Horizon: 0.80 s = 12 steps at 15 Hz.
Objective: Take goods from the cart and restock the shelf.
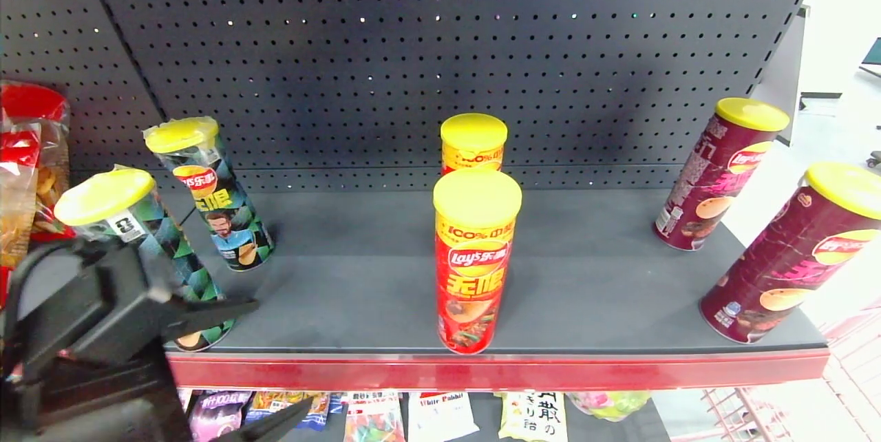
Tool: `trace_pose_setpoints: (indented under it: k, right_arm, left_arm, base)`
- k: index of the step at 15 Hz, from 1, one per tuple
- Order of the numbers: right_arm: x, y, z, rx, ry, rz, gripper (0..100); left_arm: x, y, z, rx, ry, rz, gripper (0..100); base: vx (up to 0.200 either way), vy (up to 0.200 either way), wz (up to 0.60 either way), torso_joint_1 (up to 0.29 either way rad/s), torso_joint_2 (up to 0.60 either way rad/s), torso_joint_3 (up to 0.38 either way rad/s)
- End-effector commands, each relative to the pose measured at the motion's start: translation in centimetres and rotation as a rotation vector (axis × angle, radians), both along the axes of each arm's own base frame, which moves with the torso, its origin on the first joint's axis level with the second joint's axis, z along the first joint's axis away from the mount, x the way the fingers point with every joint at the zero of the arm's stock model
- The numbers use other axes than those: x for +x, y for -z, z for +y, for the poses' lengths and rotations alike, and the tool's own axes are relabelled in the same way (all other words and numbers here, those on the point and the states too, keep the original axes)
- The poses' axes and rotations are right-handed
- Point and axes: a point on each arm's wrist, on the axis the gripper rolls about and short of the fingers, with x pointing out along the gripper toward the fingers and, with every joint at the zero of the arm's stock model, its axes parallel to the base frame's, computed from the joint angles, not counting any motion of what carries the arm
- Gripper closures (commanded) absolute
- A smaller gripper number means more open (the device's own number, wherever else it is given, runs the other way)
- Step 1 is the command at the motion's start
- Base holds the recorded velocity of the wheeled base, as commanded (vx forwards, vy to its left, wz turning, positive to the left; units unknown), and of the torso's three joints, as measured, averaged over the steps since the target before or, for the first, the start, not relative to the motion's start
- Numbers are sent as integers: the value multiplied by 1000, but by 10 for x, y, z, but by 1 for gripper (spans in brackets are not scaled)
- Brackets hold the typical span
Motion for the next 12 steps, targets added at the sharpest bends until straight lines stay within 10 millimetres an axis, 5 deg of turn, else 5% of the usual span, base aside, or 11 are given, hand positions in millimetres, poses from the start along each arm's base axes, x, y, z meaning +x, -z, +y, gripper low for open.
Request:
trace_pose_setpoints:
  k: [1,3,5,8,10,11,12]
  right_arm:
    - [-3,5,-2,-13,62,-8,0]
    - [-7,7,-5,-25,168,-13,0]
    - [-8,7,-5,-30,297,7,0]
    - [-8,8,-5,-31,460,19,0]
    - [-9,9,-5,-32,470,24,0]
    - [-14,20,-3,-4,383,22,0]
    - [-19,26,-2,12,311,-5,0]
  left_arm:
    - [-103,2,76,-13,-182,-70,0]
    - [-146,18,96,0,-370,-21,0]
    - [-170,33,93,-33,-584,13,0]
    - [-181,55,76,-59,-819,20,0]
    - [-181,59,76,-63,-818,17,0]
    - [-180,83,77,-124,-744,-57,0]
    - [-175,86,77,-137,-741,-72,0]
  base:
    - [0,0,0,0,0,0]
    - [0,0,0,0,0,0]
    - [0,0,0,0,0,0]
    - [0,0,0,0,0,0]
    - [0,0,0,0,0,0]
    - [0,0,0,0,0,0]
    - [0,0,0,0,0,0]
